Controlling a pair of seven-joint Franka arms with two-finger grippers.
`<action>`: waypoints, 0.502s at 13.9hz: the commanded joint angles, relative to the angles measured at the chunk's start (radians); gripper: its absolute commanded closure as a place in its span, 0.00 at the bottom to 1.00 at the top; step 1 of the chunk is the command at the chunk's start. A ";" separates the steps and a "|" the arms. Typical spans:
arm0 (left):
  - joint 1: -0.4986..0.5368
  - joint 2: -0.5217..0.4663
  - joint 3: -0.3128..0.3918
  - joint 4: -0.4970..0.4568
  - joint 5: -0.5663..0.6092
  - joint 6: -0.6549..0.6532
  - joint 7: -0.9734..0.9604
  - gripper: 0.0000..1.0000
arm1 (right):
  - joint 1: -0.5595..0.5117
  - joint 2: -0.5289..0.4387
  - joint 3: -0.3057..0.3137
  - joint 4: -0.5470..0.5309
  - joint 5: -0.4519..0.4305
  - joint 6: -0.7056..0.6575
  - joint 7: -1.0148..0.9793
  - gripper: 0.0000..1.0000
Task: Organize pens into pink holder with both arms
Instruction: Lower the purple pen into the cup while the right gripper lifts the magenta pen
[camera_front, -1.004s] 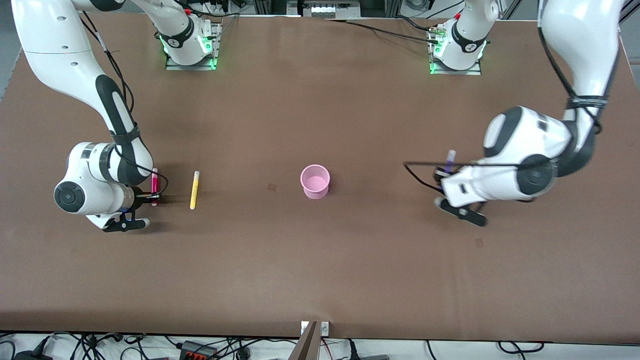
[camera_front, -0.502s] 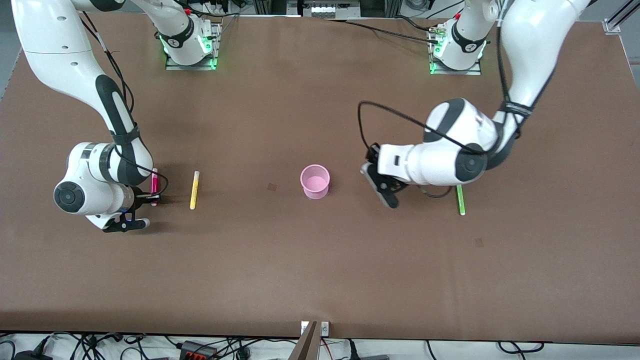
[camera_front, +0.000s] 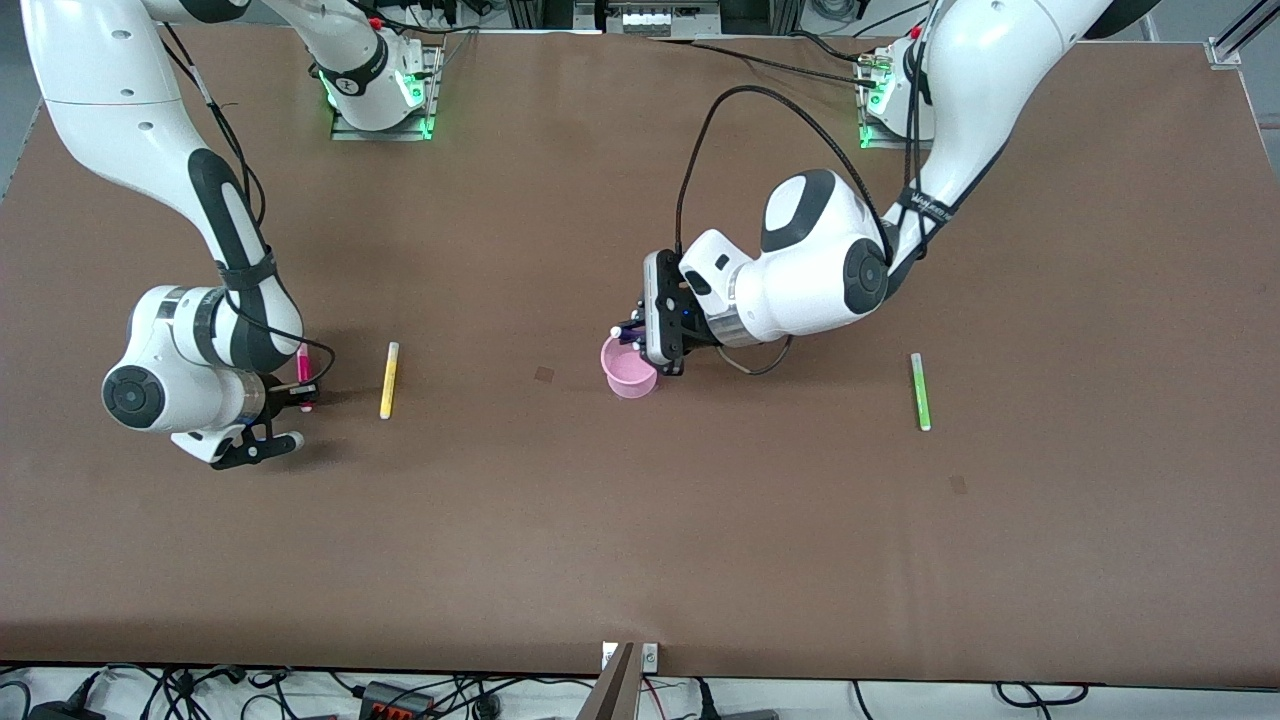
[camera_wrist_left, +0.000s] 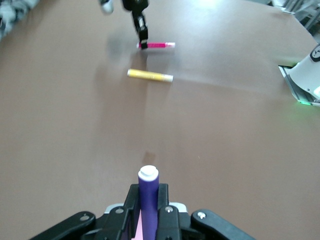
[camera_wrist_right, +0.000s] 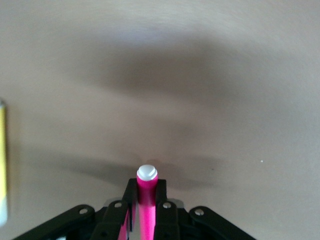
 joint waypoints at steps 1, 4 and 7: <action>-0.054 0.050 -0.016 0.002 -0.054 0.147 0.166 1.00 | -0.007 -0.011 0.007 0.118 0.039 -0.178 -0.128 1.00; -0.076 0.087 -0.010 -0.010 -0.054 0.195 0.266 1.00 | 0.001 -0.015 0.020 0.279 0.097 -0.337 -0.161 1.00; -0.060 0.090 -0.008 -0.064 -0.055 0.195 0.331 1.00 | -0.001 -0.036 0.085 0.355 0.100 -0.352 -0.221 1.00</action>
